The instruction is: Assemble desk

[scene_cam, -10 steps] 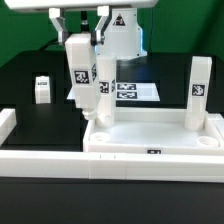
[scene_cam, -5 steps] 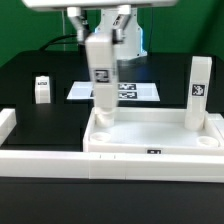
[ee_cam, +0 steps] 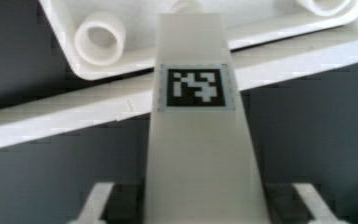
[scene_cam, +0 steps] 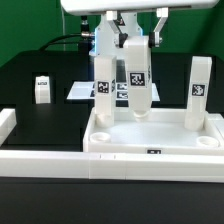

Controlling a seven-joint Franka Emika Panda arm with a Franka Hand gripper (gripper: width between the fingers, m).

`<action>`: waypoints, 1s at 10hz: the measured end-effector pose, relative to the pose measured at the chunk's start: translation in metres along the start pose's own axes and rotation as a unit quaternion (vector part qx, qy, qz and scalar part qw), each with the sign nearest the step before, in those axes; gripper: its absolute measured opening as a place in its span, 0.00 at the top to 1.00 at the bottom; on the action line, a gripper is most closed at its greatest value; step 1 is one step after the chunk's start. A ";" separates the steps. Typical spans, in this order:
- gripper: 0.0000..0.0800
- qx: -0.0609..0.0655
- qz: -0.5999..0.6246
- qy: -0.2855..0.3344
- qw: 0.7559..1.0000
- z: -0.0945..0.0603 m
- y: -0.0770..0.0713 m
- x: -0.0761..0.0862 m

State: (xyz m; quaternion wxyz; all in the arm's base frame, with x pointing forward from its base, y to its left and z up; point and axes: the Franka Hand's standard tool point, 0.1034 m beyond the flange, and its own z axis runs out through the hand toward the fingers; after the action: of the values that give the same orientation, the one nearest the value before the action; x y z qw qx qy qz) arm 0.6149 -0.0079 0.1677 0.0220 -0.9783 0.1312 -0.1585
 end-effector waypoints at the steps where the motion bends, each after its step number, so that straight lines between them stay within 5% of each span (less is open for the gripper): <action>1: 0.64 -0.001 -0.005 0.004 1.000 0.000 -0.002 0.000; 3: 0.64 0.002 -0.034 0.062 0.998 0.000 -0.022 -0.004; 4: 0.64 0.003 -0.042 0.042 0.998 0.002 -0.030 -0.011; 10: 0.64 0.005 -0.042 0.046 0.998 0.002 -0.040 -0.011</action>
Offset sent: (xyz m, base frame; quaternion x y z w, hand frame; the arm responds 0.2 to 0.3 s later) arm 0.0015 0.0253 0.0050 -0.0466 -0.0139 -0.0862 0.9951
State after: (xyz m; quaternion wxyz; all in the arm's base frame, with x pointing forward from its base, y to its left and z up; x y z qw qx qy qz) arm 0.6154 0.0337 0.1653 0.0144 -0.9745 0.0899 -0.2050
